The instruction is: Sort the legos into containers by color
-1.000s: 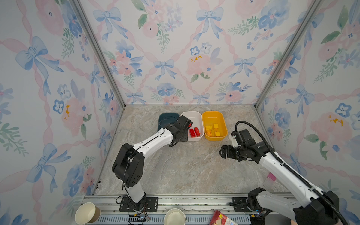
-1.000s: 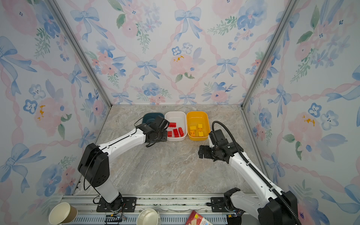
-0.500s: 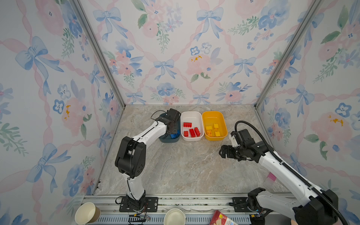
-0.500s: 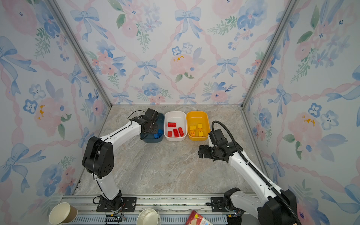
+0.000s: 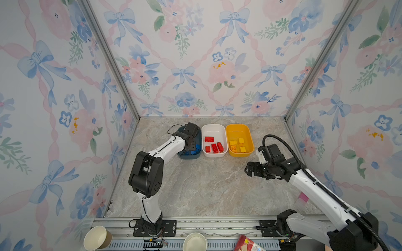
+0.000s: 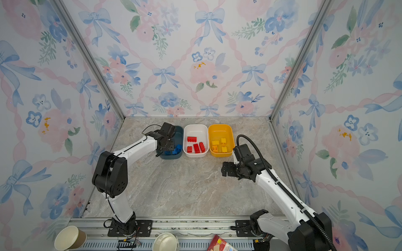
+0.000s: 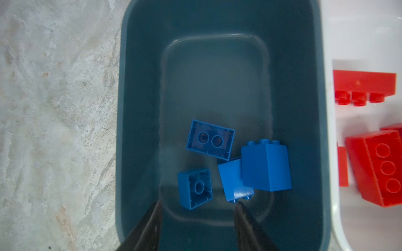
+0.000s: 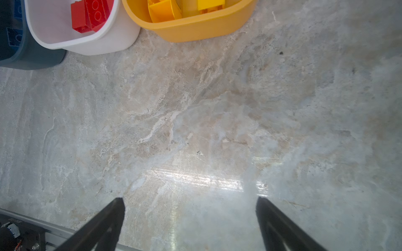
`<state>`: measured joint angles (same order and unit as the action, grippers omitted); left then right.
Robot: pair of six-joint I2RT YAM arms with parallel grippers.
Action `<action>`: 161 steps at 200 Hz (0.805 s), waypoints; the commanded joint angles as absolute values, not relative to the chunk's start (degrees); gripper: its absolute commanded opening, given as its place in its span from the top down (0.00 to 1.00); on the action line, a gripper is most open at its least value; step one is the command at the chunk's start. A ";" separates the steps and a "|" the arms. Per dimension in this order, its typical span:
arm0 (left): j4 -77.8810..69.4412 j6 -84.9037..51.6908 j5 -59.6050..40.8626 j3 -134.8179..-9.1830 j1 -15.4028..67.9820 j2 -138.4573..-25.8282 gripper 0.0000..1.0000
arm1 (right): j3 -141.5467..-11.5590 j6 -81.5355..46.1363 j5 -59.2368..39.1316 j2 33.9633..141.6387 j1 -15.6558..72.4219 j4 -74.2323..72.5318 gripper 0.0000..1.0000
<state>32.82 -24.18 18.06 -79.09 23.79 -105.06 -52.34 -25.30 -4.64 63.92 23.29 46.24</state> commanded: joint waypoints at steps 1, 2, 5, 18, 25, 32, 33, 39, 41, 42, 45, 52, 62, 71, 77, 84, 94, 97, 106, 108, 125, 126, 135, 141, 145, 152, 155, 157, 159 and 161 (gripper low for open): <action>32.71 -24.87 19.07 -77.82 23.60 -102.48 0.39 | -55.00 -24.54 -3.98 64.74 22.60 47.48 0.03; 32.70 -24.87 19.03 -77.76 23.58 -102.44 0.38 | -55.01 -24.45 -3.97 64.80 22.59 47.47 0.03; 32.65 -24.91 19.07 -77.65 23.60 -102.13 0.37 | -55.14 -24.37 -3.96 64.90 22.53 47.46 0.03; 31.95 -25.12 19.20 -76.73 23.64 -100.83 0.34 | -55.74 -23.70 -3.87 65.37 22.12 47.21 0.03; 31.36 -25.22 19.30 -75.99 23.64 -100.00 0.33 | -56.04 -23.35 -3.87 65.65 21.79 46.96 0.03; 30.63 -25.22 19.37 -75.25 23.77 -99.00 0.32 | -56.37 -22.89 -3.87 66.10 21.44 46.70 0.03; 30.52 -25.22 19.41 -75.25 23.75 -98.85 0.31 | -56.44 -22.83 -3.87 66.10 21.40 46.64 0.03; 29.93 -25.22 19.51 -74.50 23.77 -98.05 0.31 | -56.79 -22.32 -3.95 66.58 21.05 46.42 0.03; 29.68 -25.22 19.60 -74.14 23.85 -97.77 0.30 | -56.96 -22.15 -4.09 66.70 20.88 46.34 0.03; 29.56 -25.22 19.60 -74.03 23.88 -97.62 0.30 | -57.04 -22.02 -4.06 66.79 20.81 46.33 0.03; 29.27 -25.18 19.70 -73.79 23.84 -97.18 0.30 | -57.28 -21.77 -4.11 67.06 20.58 46.27 0.03; 28.53 -25.14 19.97 -72.97 23.86 -96.19 0.29 | -57.92 -21.02 -4.18 67.63 20.10 46.06 0.03; 27.40 -25.05 20.36 -71.59 23.97 -94.66 0.28 | -58.81 -19.74 -4.21 68.56 19.37 45.73 0.03; 26.27 -24.83 20.93 -70.26 24.00 -93.19 0.27 | -59.83 -18.57 -4.15 69.39 18.62 45.24 0.03; 25.31 -24.66 21.18 -69.28 24.09 -92.14 0.25 | -60.40 -17.84 -4.05 69.92 18.08 44.82 0.03; 24.10 -24.37 21.62 -67.90 24.13 -90.81 0.24 | -61.02 -16.98 -4.15 70.58 17.28 44.13 0.03; 22.03 -24.07 22.34 -65.75 24.14 -88.91 0.22 | -61.76 -15.56 -4.22 71.45 16.11 42.88 0.03; 21.44 -24.01 22.48 -65.18 24.16 -88.26 0.21 | -62.01 -15.17 -4.22 71.80 15.74 42.55 0.03; 19.11 -23.49 22.66 -62.92 24.08 -86.43 0.18 | -62.77 -13.96 -4.37 72.75 14.55 41.23 0.03; 18.51 -23.34 22.69 -62.44 24.04 -85.97 0.18 | -62.87 -13.66 -4.50 72.97 14.41 40.87 0.03; 12.72 -22.24 22.97 -57.41 23.92 -82.00 0.15 | -63.67 -11.60 -4.41 74.74 12.61 37.71 0.03; 12.34 -22.15 23.00 -57.10 23.91 -81.74 0.14 | -63.70 -11.42 -4.45 74.81 12.55 37.53 0.03; 8.83 -21.29 23.15 -54.21 23.87 -79.71 0.14 | -63.67 -10.35 -3.79 75.67 11.84 35.44 0.03; 6.18 -20.79 23.35 -52.13 23.82 -78.22 0.13 | -63.51 -9.49 -3.11 76.07 11.47 33.85 0.03; 4.39 -20.32 23.26 -50.83 23.70 -77.31 0.12 | -63.19 -8.96 -2.58 76.19 11.23 32.67 0.03; 1.14 -19.54 23.28 -48.31 23.51 -75.81 0.11 | -62.42 -7.84 -1.45 76.29 10.96 30.19 0.03; -0.30 -19.33 23.42 -47.24 23.34 -75.26 0.11 | -61.93 -7.44 -0.98 76.29 10.80 28.99 0.03; -1.17 -19.22 23.57 -46.61 23.30 -74.85 0.11 | -61.69 -7.13 -0.84 76.25 10.63 28.19 0.03; -2.03 -19.11 23.71 -45.89 23.25 -74.54 0.11 | -61.26 -6.90 -0.80 76.17 10.35 27.26 0.03; -2.92 -18.95 23.77 -45.31 23.13 -74.09 0.11 | -60.93 -6.63 -0.84 76.15 10.19 26.46 0.03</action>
